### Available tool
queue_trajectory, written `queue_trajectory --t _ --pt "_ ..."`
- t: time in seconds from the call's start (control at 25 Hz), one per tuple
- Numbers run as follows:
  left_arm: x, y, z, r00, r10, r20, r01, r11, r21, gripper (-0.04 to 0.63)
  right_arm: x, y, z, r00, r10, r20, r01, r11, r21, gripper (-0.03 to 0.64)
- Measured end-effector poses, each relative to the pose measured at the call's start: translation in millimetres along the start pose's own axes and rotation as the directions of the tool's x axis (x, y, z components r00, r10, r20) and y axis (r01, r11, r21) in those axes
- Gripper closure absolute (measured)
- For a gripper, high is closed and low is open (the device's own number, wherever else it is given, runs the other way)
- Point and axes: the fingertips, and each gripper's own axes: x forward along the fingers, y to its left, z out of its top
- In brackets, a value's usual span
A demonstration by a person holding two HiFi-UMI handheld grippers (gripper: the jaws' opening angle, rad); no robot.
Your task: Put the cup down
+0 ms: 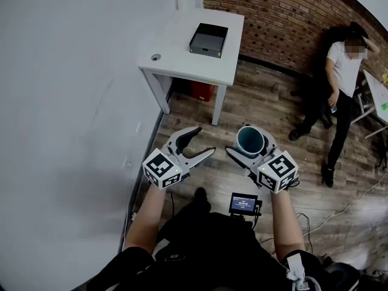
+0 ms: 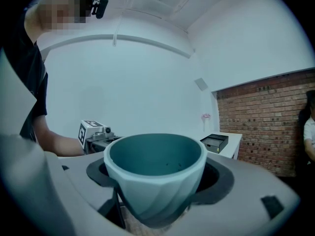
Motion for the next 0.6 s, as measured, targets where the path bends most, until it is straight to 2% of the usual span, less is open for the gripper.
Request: queue_trajectory --t 0.2,0.6 --pt "-0.1 41.5 -0.2 1.000 0.014 -0.010 -0.014 1.000 -0.020 0.298 31.4 -14.9 10.0 1.000 -0.022 -0.006 0.022 1.000 0.000 0.206" --pt "3.8 78.8 -3.0 1.000 0.010 -0.010 -0.010 0.999 -0.043 0.298 62.1 -32.8 10.4 0.999 -0.027 -0.021 0.027 1.000 0.016 0.206"
